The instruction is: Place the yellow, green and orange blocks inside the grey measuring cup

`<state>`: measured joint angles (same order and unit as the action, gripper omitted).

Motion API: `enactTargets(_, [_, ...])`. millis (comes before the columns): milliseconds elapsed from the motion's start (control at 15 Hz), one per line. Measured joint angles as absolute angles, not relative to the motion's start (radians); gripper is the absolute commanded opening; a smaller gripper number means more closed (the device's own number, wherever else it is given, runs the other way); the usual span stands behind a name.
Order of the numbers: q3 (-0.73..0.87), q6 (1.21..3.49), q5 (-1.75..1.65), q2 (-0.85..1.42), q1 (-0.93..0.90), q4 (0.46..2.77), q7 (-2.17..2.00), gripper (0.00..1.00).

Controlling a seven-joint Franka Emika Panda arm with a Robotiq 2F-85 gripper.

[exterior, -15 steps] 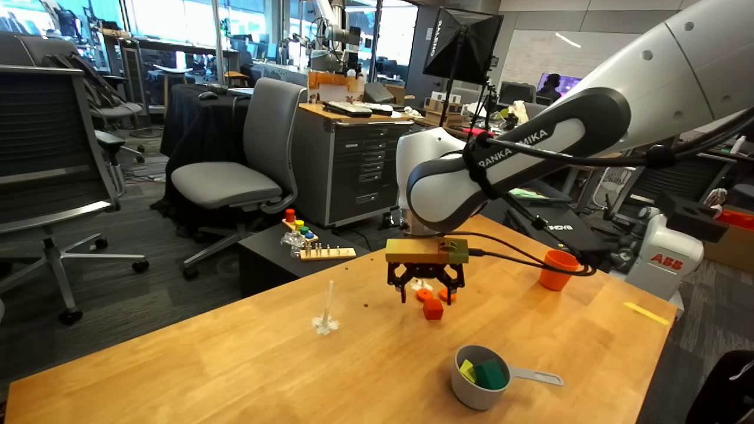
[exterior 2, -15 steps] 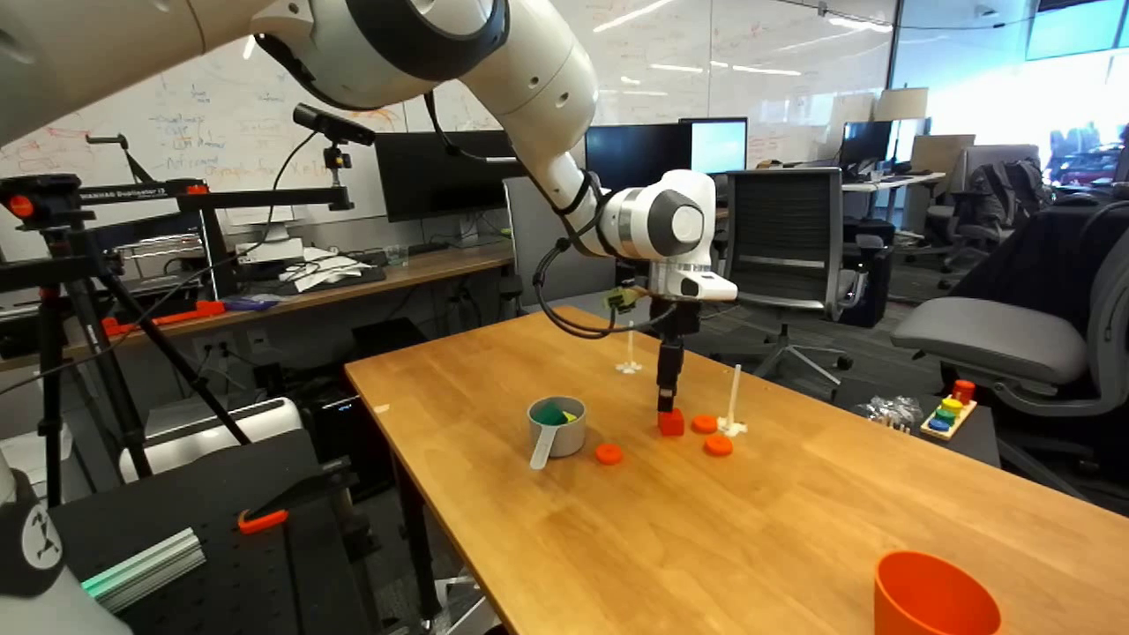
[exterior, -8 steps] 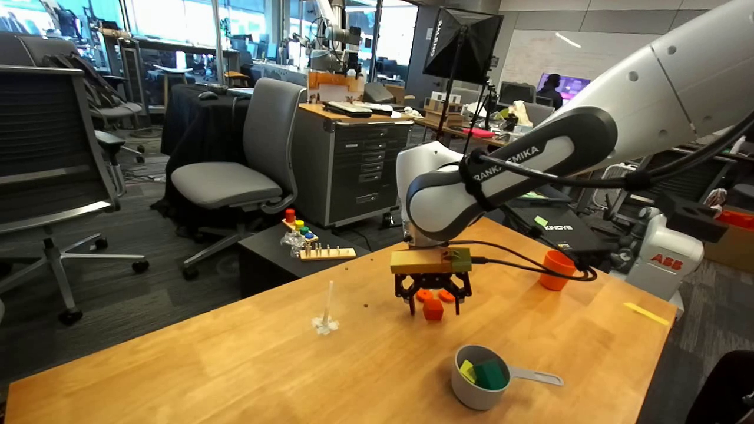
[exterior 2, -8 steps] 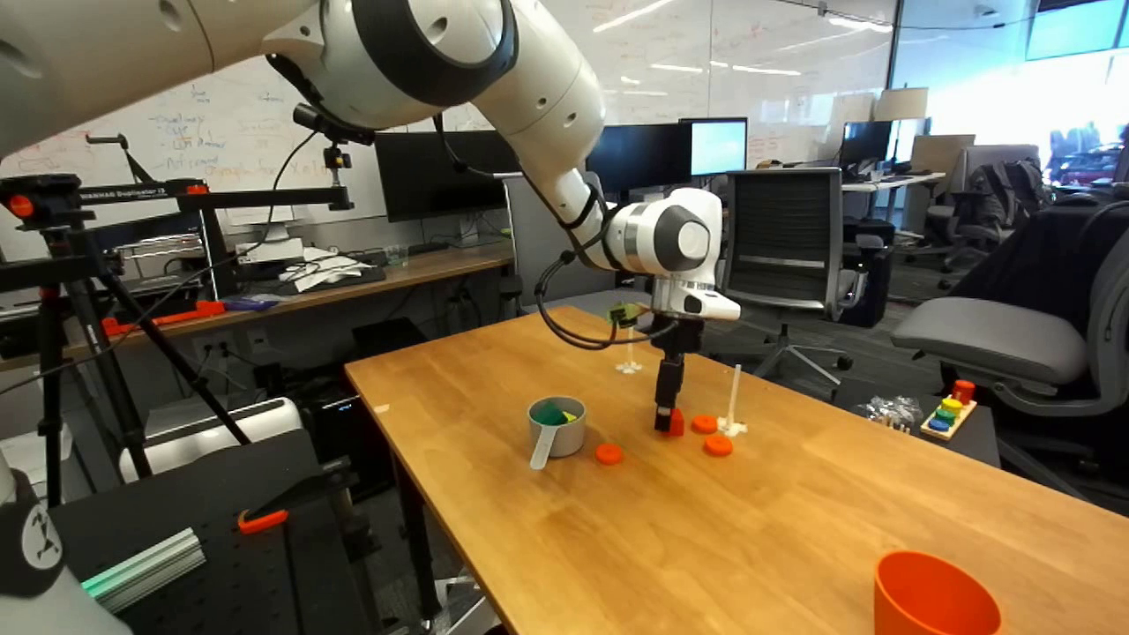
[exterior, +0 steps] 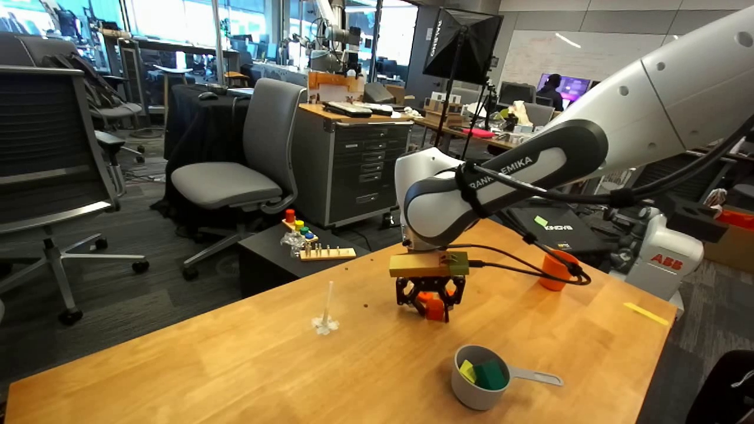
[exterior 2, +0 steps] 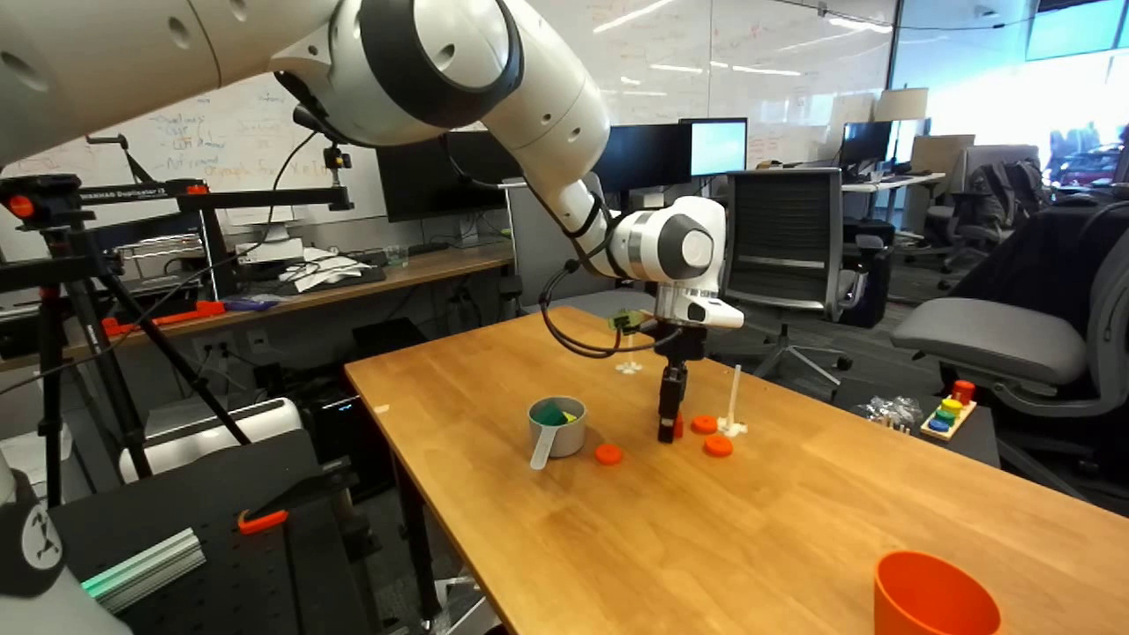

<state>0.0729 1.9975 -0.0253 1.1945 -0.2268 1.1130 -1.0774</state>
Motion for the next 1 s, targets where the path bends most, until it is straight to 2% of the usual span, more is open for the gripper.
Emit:
enactTargets(67, [0.073, 1.994, -0.025, 1.195, -0.227, 1.106, -1.077, 0.16])
enactTargets(600, [-0.008, 1.986, -0.009, 1.150, -0.240, 1.106, -1.025, 0.16])
enactTargets(1000, [-0.141, 1.947, 0.025, 0.998, -0.251, 1.242, -0.964, 0.16])
